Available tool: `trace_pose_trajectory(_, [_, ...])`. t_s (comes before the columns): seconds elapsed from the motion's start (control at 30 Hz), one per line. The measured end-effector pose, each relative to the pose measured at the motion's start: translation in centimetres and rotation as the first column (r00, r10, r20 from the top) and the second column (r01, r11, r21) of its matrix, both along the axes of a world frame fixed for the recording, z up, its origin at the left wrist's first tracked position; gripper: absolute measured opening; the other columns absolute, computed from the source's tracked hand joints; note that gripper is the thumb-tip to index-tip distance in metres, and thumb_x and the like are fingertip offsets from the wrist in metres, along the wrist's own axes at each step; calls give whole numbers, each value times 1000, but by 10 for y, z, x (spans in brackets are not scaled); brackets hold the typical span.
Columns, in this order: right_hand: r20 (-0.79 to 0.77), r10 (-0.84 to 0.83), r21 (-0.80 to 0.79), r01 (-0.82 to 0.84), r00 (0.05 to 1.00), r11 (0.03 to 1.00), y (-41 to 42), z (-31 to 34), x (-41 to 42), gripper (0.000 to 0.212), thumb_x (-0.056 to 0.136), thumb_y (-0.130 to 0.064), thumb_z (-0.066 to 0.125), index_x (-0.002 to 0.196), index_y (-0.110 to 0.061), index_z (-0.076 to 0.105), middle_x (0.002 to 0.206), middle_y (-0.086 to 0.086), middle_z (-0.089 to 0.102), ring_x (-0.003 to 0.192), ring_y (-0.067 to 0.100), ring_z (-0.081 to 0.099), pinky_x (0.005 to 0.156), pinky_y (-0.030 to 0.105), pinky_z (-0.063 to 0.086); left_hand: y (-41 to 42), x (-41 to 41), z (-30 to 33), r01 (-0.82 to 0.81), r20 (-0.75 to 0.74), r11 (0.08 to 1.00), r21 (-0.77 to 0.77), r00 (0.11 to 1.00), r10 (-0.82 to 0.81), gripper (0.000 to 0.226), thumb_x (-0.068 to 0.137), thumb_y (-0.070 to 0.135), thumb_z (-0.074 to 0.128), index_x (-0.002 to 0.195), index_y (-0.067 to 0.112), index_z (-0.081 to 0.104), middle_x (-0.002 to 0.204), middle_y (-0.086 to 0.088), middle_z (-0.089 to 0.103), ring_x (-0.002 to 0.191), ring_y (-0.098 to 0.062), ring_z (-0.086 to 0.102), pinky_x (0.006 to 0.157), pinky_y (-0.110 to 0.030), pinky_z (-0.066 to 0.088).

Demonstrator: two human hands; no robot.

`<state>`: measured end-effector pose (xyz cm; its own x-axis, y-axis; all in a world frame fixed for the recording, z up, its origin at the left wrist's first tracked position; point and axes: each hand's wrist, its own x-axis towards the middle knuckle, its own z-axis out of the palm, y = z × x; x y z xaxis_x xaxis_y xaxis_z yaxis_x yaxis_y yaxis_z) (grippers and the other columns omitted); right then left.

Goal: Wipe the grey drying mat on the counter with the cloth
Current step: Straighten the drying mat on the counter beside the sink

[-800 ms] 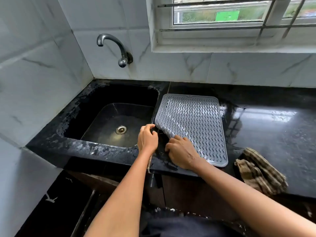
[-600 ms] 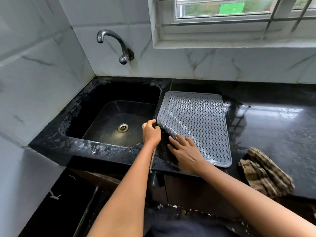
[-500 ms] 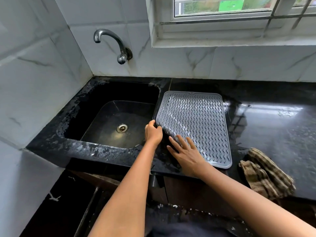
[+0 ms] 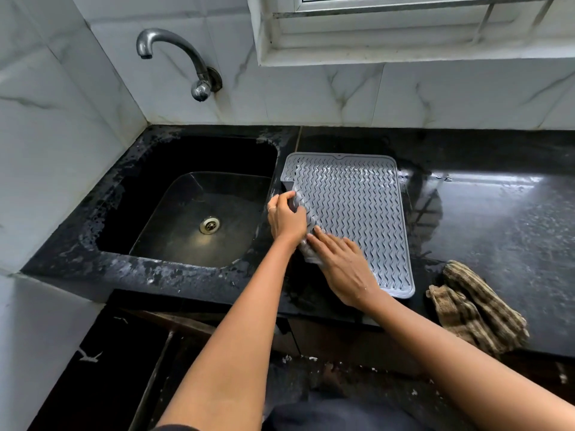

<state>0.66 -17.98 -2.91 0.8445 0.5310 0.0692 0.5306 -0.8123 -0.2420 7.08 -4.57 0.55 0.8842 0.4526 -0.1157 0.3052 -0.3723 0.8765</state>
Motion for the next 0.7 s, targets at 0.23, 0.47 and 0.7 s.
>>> trace_pose_trajectory(0.23, [-137, -55, 186, 80, 989, 979, 2, -8, -4, 56, 97, -43, 34, 148, -23, 22, 154, 2, 31, 138, 22, 34, 108, 39, 30, -1, -12, -2, 208, -93, 709, 674, 976, -198, 37, 91, 28, 48, 126, 26, 59, 155, 1, 32, 146, -18, 18, 117, -47, 3])
trace_pose_trajectory(0.47, [-260, 17, -204, -72, 966, 976, 11, -24, -20, 73, 93, -56, 32, 151, -21, 6, 161, 5, 0, 146, 31, -9, 118, 51, -2, 9, -55, -43, 657, -524, 625, 421, 739, -424, 54, 103, 37, 23, 153, 24, 8, 162, 1, -1, 149, -19, -4, 119, -46, 5])
trace_pose_trajectory(0.7, [-330, 66, -208, -141, 942, 968, 4, 6, -10, 55, 96, -45, 35, 146, -22, 26, 158, 1, 19, 145, 27, 14, 116, 47, 19, 4, -59, -33, 624, -527, 689, 369, 751, -398, 54, 102, 37, 26, 153, 22, 14, 162, 0, 0, 150, -21, -3, 120, -49, 5])
